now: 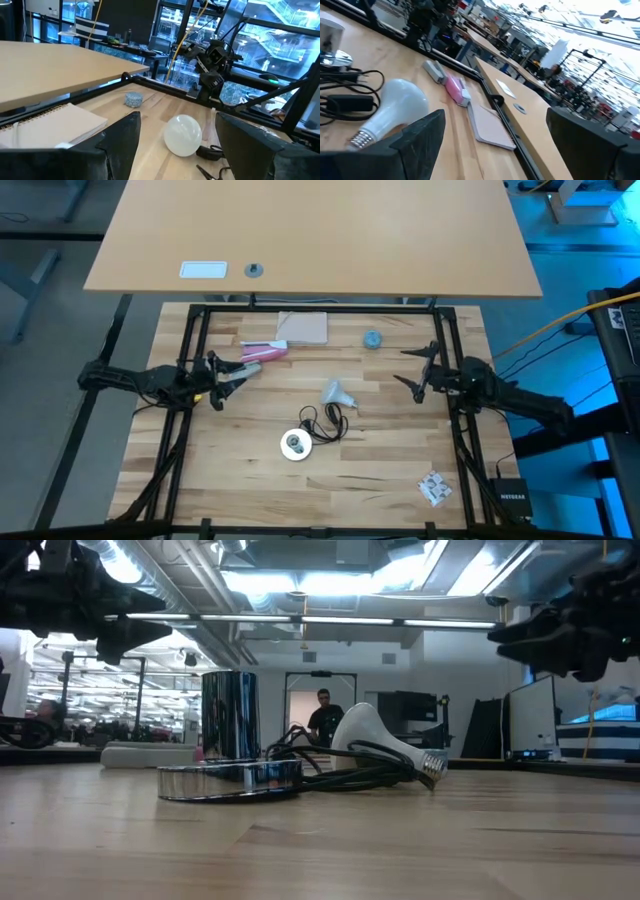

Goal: Screw lightbulb
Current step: Return to Home Position

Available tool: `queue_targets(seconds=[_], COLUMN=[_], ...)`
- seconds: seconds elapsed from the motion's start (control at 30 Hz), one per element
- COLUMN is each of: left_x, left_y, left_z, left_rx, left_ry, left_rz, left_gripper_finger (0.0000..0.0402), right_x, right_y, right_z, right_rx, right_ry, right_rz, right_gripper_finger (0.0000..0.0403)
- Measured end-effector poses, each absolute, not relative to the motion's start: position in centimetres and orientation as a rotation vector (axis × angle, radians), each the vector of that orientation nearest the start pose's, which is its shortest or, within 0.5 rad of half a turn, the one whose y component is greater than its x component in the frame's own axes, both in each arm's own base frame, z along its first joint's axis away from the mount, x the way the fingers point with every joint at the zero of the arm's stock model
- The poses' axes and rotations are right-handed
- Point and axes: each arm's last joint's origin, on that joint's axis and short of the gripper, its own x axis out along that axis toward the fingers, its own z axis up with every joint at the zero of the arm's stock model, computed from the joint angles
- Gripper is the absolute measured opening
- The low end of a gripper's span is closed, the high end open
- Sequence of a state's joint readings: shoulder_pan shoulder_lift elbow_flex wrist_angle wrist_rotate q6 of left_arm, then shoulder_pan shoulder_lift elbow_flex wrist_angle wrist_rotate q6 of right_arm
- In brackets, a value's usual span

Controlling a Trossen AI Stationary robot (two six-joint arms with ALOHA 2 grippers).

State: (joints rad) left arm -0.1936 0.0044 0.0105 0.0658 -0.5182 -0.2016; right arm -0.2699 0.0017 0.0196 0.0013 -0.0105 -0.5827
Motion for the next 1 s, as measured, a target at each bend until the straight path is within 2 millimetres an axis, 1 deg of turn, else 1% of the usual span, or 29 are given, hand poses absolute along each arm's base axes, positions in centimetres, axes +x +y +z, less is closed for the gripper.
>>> queue_targets(seconds=[0.47, 1.0], left_x=[9.45, 9.45], left_y=[-0.39, -0.39], left_z=[17.26, 17.26], left_rx=[-0.224, -0.224], left_ry=[-0.098, -0.097], left_rz=[0.316, 0.316], left_gripper_finger=[0.0250, 0.0250], right_x=[9.08, 9.08], right_y=[-3.28, -3.28], right_z=[17.01, 17.01], right_rx=[-0.580, -0.580], right_ry=[0.082, 0.082], right_rz=[-0.335, -0.334], right_gripper_finger=[0.0351, 0.0351])
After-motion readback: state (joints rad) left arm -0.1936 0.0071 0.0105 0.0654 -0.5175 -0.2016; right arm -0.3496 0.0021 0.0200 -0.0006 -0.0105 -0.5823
